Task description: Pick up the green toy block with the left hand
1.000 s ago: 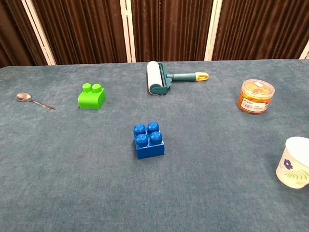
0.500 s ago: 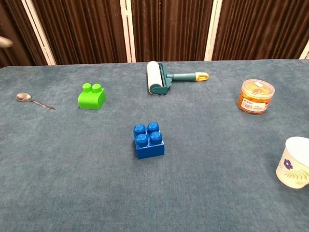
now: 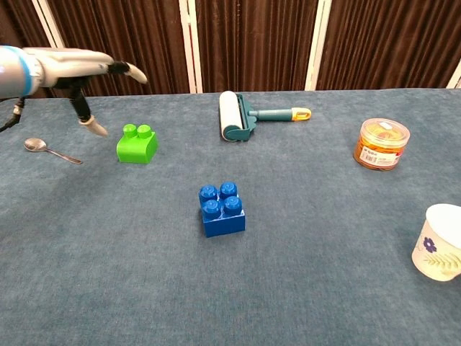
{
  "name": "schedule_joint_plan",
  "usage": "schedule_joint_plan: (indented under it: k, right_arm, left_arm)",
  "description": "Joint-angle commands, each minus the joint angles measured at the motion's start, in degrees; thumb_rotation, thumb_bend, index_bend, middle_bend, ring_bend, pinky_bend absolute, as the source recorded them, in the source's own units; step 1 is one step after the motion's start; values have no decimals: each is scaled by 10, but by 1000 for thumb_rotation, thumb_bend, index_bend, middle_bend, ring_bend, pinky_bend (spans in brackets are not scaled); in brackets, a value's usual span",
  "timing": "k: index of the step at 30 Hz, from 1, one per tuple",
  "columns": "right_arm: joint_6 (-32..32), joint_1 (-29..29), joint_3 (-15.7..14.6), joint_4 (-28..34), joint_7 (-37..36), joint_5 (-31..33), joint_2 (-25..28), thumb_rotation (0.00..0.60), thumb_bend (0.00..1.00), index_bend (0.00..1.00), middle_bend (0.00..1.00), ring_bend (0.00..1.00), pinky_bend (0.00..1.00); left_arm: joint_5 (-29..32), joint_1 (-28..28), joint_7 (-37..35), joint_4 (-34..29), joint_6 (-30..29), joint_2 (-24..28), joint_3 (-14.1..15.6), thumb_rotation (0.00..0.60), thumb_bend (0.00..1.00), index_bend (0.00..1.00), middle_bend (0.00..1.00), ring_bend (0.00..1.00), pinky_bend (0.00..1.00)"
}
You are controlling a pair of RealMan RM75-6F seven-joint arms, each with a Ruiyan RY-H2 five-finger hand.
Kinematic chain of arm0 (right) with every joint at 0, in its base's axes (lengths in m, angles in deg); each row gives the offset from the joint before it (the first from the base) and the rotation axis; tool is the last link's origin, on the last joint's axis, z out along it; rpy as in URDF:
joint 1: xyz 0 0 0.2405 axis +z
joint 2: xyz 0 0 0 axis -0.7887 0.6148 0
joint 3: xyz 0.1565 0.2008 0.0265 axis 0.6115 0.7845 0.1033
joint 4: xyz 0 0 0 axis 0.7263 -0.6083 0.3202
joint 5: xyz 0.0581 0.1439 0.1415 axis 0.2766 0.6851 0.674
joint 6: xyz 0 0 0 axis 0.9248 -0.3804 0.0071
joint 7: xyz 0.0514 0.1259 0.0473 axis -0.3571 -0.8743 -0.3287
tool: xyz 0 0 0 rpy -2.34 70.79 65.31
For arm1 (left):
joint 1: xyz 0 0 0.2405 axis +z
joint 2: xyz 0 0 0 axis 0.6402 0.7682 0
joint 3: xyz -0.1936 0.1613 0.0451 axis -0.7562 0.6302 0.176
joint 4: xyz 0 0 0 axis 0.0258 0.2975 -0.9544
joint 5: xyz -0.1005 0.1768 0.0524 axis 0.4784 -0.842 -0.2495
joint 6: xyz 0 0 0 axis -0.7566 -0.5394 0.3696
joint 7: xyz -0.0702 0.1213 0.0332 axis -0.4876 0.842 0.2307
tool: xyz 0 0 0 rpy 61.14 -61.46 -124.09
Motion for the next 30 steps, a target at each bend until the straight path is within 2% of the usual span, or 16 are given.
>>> schedule_joint_plan:
  k: [1, 7, 12, 16, 22, 26, 30]
  right_arm:
    - [6, 1, 2, -1, 10, 14, -2, 600, 0, 0, 0, 0, 0]
    - [14, 5, 4, -8, 16, 22, -6, 600, 0, 0, 0, 0, 0]
    - [13, 5, 4, -13, 14, 23, -6, 600, 0, 0, 0, 0, 0]
    - [13, 5, 4, -14, 11, 24, -6, 600, 0, 0, 0, 0, 0]
    - [10, 5, 4, -14, 9, 25, -6, 600, 0, 0, 0, 0, 0]
    - [10, 4, 4, -15, 8, 27, -5, 600, 0, 0, 0, 0, 0]
    - [10, 4, 4, -15, 6, 28, -4, 600, 0, 0, 0, 0, 0]
  left_arm:
    - [50, -47, 38, 68, 35, -47, 13, 600, 0, 0, 0, 0, 0]
    - [97, -80, 46, 156, 61, -103, 27, 600, 0, 0, 0, 0, 0]
    - [110, -95, 41, 211, 72, -134, 36, 600, 0, 0, 0, 1, 1]
    - [129, -102, 25, 243, 94, -152, 34, 600, 0, 27, 16, 34, 66]
    - [143, -116, 7, 290, 120, -179, 39, 600, 81, 165, 142, 154, 188]
    - [146, -123, 0, 316, 126, -194, 43, 600, 120, 320, 276, 316, 318]
    - [151, -126, -7, 335, 128, -207, 46, 600, 141, 418, 367, 402, 379]
